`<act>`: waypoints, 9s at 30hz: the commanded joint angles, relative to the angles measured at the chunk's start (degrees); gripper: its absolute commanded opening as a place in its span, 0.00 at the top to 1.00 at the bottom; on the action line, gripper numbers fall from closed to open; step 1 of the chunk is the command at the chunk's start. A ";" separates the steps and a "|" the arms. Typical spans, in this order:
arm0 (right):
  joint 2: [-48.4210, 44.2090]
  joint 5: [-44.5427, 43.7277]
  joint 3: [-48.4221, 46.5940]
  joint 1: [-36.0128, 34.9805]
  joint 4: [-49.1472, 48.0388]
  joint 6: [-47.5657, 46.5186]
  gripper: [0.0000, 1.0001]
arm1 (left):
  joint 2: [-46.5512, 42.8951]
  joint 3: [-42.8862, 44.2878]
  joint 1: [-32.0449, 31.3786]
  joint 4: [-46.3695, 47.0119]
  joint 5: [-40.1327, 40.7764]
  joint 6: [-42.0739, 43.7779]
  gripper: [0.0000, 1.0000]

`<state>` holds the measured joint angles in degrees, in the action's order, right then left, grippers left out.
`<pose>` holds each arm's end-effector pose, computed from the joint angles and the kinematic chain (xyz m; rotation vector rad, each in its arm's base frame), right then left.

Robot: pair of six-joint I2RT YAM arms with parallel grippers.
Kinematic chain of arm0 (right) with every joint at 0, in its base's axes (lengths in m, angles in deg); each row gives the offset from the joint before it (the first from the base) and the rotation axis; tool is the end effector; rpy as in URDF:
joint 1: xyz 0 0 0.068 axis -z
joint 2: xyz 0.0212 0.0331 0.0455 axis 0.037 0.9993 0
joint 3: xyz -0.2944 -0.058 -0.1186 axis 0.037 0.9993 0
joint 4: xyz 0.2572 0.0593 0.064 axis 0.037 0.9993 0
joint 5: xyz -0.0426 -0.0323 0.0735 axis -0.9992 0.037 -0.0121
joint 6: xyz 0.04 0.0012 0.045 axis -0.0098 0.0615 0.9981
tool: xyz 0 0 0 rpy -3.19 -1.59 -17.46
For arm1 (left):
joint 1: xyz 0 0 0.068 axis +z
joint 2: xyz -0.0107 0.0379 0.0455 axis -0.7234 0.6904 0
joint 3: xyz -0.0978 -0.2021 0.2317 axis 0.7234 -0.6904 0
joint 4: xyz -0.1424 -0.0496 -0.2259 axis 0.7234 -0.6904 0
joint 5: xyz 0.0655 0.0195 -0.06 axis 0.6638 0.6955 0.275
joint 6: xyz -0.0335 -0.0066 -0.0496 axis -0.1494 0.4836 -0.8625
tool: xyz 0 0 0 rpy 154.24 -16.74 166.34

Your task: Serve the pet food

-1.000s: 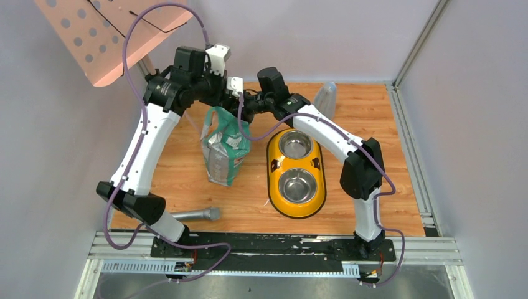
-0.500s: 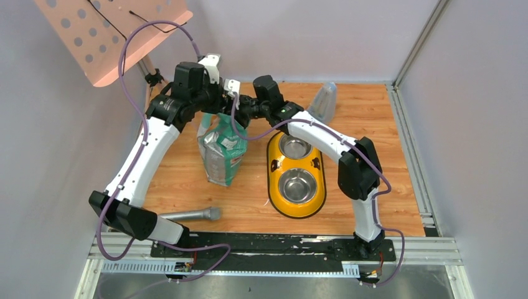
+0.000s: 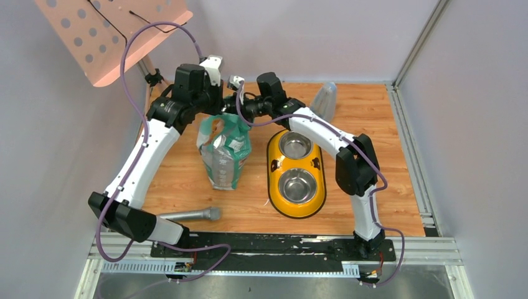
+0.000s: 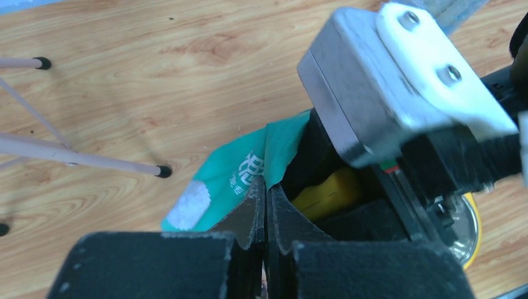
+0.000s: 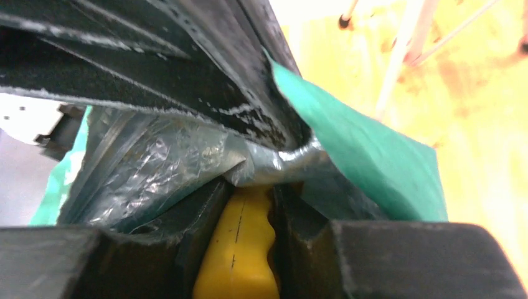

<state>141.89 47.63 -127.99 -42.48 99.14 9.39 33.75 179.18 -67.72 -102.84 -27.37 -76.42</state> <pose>0.3842 0.3720 0.3492 -1.3207 1.5226 1.2572 0.2892 -0.1142 0.4730 0.2456 2.1235 -0.3329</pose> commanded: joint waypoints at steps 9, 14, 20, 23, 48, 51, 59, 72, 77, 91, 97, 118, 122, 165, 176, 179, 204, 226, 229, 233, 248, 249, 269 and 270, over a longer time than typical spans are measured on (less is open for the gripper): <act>-0.44 15.58 -9.48 3.08 28.70 25.40 1.00 | 5.89 11.04 0.91 -5.24 -2.05 9.47 1.00; -1.19 16.83 -10.89 6.76 22.16 36.90 1.00 | 6.73 15.57 0.88 -5.60 -3.67 13.61 1.00; -3.45 16.51 -7.00 9.21 9.17 52.90 1.00 | 10.54 26.53 0.79 -9.80 -7.28 20.22 1.00; -3.89 13.86 -9.10 9.65 8.98 54.65 1.00 | 13.47 35.42 0.82 -13.09 -9.24 22.31 1.00; -8.36 1.84 -12.21 11.74 13.22 54.35 1.00 | 7.62 30.74 -0.32 -21.77 -12.14 26.88 1.00; -8.98 2.16 -11.87 12.77 13.41 52.69 1.00 | 7.11 30.29 -0.32 -22.13 -11.53 27.80 1.00; -9.61 3.40 -12.40 15.46 13.26 51.54 1.00 | 5.96 31.48 -0.33 -26.27 -13.24 28.70 1.00; -2.02 12.56 -5.79 19.48 2.89 65.73 1.00 | 5.18 32.52 -0.32 -29.69 -13.89 30.56 1.00; -2.22 14.63 -6.09 22.48 -1.60 70.75 1.00 | 5.22 31.86 -0.37 -31.29 -12.48 31.24 1.00; -2.58 12.19 -8.46 24.22 -9.95 78.51 1.00 | 6.93 33.75 -0.32 -32.81 -10.79 33.15 1.00; -5.98 8.13 -10.14 22.77 -2.67 78.65 1.00 | 8.00 34.95 -0.69 -32.20 -10.89 32.26 1.00; -4.54 2.73 -9.70 21.55 7.36 79.19 1.00 | 11.22 38.51 -1.20 -32.55 -8.80 32.13 1.00; -5.70 3.48 -9.52 21.91 6.88 78.86 1.00 | 10.87 37.78 -1.24 -32.54 -8.26 32.59 1.00; -8.64 12.24 -3.19 25.27 -13.84 92.32 1.00 | 10.19 34.13 -1.24 -32.54 -3.70 34.83 1.00; -9.75 14.35 -1.56 31.87 -17.52 91.95 1.00 | 10.39 33.77 -1.28 -32.98 -2.70 36.76 1.00; -10.85 14.74 0.87 34.62 -17.61 91.03 1.00 | 10.00 33.29 -1.30 -31.86 -0.94 37.11 1.00; -24.63 19.32 42.31 53.39 -55.62 96.41 1.00 | 14.00 38.14 -1.23 -28.58 -1.83 38.95 1.00; -27.82 14.50 60.12 57.14 -45.39 75.74 1.00 | 10.60 34.64 -1.27 -27.67 -3.18 38.41 1.00; -26.82 14.22 59.93 57.11 -43.54 73.22 1.00 | 9.99 33.95 -1.28 -27.63 -3.00 38.64 1.00; -25.85 13.22 58.38 57.16 -38.58 67.95 1.00 | 9.16 32.93 -1.26 -27.24 -2.97 38.85 1.00; -24.37 3.96 51.20 56.41 -16.28 43.50 1.00 | 6.30 28.62 -1.20 -25.40 -4.18 39.08 1.00; -24.41 3.00 50.89 56.08 -15.41 43.02 1.00 | 5.91 27.81 -1.20 -25.11 -4.20 39.30 1.00; -28.80 -6.26 45.64 48.80 -2.47 31.46 1.00 | 2.61 23.98 -1.20 -23.82 -4.76 40.26 1.00; -29.08 -6.63 45.45 48.58 -2.04 31.12 1.00 | 2.31 23.53 -1.20 -23.74 -4.75 40.28 1.00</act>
<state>116.43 43.33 -79.49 7.20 95.10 44.71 39.52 203.10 -68.86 -128.67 -31.40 -37.29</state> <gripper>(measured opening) 0.291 0.006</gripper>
